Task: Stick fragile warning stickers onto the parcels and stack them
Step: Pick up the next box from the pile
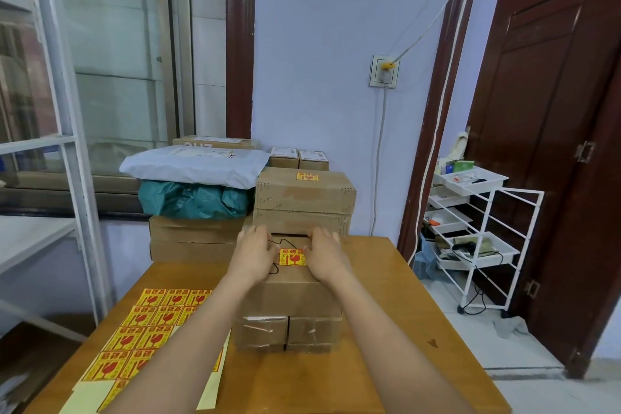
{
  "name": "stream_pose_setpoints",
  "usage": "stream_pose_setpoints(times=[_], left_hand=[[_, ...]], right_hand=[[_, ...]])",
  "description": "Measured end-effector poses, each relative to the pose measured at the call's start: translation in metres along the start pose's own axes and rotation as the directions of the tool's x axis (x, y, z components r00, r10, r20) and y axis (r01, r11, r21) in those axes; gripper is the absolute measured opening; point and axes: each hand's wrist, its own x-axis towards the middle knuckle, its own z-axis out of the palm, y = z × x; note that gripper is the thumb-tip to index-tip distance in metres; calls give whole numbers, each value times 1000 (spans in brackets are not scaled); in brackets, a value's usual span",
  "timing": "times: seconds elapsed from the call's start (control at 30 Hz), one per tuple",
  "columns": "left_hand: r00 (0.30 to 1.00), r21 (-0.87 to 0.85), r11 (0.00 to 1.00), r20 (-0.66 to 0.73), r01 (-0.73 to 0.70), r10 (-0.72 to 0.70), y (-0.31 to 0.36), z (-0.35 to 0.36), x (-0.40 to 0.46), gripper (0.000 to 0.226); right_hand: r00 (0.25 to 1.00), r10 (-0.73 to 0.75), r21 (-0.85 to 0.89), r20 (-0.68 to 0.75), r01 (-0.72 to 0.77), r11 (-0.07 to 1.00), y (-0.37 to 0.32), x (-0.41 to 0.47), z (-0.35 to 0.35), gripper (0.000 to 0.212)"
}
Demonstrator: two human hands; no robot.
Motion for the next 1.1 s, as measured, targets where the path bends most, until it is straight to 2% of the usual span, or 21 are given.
stream_pose_setpoints(times=[0.13,0.17,0.23,0.33,0.4,0.47,0.53,0.67,0.77,0.9,0.97,1.1], left_hand=[[1000,-18,1000,22,12,-11,-4,1,2,16],[1000,-56,998,22,24,-22,-6,1,2,13],[994,-242,965,33,105,-100,-10,-4,2,18],[972,-561,796,79,226,-220,-17,-19,2,20],[968,-642,733,60,224,-244,-25,-29,0,15],[964,-669,711,29,216,-266,-32,-33,-6,15],[954,-683,694,13,228,-301,-37,-32,-16,18],[927,-700,641,81,314,-366,-44,-22,-42,28],[905,-701,590,203,401,-374,-45,-10,-56,45],[903,-734,532,285,422,-322,-23,-11,-65,33],[909,-733,542,283,411,-307,-17,-12,-66,42],[935,-750,560,248,351,-254,-15,-18,-63,63]], right_hand=[[1000,-5,74,6,4,997,3,0,-2,45],[1000,5,129,14,-7,992,4,-1,-5,50],[998,49,306,32,-57,950,7,-3,-10,56],[992,116,597,45,-120,793,14,-5,-20,48],[984,177,728,-15,-111,677,22,-10,-25,33],[971,234,800,-59,-94,593,31,-18,-27,26],[963,262,826,-66,-94,556,41,-28,-24,23],[963,265,806,-55,-114,581,57,-50,-8,29],[969,248,805,-3,-145,576,62,-62,2,41],[975,192,787,112,-205,583,52,-69,6,63],[976,190,793,109,-200,575,44,-70,4,74],[974,224,839,22,-140,526,36,-74,-7,55]])
